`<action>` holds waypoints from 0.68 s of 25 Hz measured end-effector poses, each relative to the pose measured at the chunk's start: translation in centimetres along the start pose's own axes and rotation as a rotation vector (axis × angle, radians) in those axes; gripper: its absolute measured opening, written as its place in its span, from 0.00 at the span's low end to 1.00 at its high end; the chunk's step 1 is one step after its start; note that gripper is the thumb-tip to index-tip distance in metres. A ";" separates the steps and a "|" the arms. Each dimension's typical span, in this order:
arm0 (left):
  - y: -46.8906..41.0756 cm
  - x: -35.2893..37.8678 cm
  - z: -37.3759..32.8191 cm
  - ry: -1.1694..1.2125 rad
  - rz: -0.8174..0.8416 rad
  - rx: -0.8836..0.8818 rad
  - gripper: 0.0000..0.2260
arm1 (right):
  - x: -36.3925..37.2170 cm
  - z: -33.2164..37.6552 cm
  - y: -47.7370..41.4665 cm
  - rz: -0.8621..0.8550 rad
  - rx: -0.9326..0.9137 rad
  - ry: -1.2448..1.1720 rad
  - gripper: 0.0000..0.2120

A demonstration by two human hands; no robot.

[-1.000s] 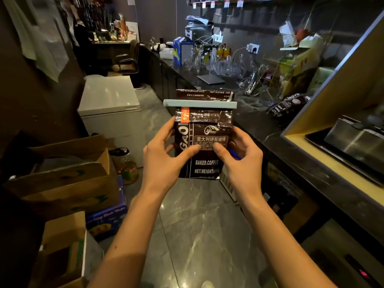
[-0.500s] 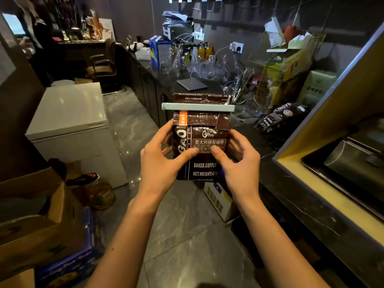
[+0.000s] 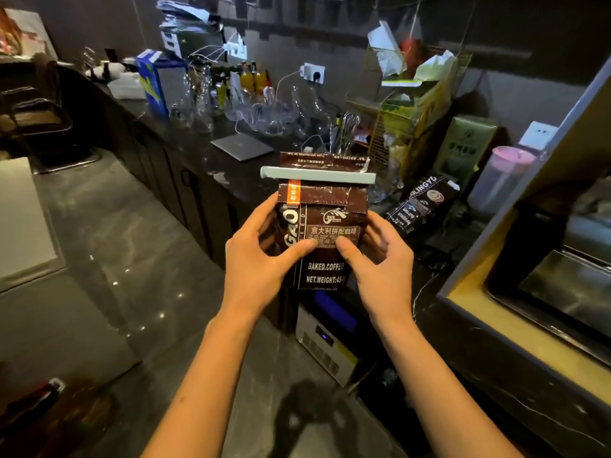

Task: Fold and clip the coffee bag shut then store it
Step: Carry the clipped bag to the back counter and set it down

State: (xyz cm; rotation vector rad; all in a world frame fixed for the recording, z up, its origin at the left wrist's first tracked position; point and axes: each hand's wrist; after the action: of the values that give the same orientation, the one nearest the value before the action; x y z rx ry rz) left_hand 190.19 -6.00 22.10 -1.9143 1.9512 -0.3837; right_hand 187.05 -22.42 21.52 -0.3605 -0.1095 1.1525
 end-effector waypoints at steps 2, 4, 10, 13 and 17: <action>-3.7 0.5 2.1 0.022 0.082 -0.003 0.34 | 1.0 -1.1 -2.6 -0.065 0.030 0.017 0.25; -6.3 1.6 3.8 0.062 0.145 -0.021 0.33 | 1.2 -2.1 -4.7 -0.120 0.056 0.039 0.23; -13.7 7.0 9.9 0.179 0.335 -0.108 0.37 | 0.6 -7.2 -10.7 -0.288 0.102 0.080 0.26; -16.9 10.7 13.8 0.217 0.417 -0.187 0.38 | -0.3 -11.0 -13.8 -0.342 0.138 0.054 0.27; -21.1 15.9 18.6 0.215 0.520 -0.336 0.42 | -2.2 -15.5 -18.0 -0.418 0.226 0.020 0.29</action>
State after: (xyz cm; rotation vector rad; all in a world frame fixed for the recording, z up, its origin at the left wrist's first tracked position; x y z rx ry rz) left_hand 217.41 -21.34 13.74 -1.4948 2.6952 -0.1173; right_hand 206.03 -34.24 13.22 -0.1378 -0.0337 0.7376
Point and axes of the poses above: each hand's wrist, its own y-axis away from the middle knuckle, its own x-axis out of the palm, z = x × y, and after that the axes turned 4 degrees about y, right-handed
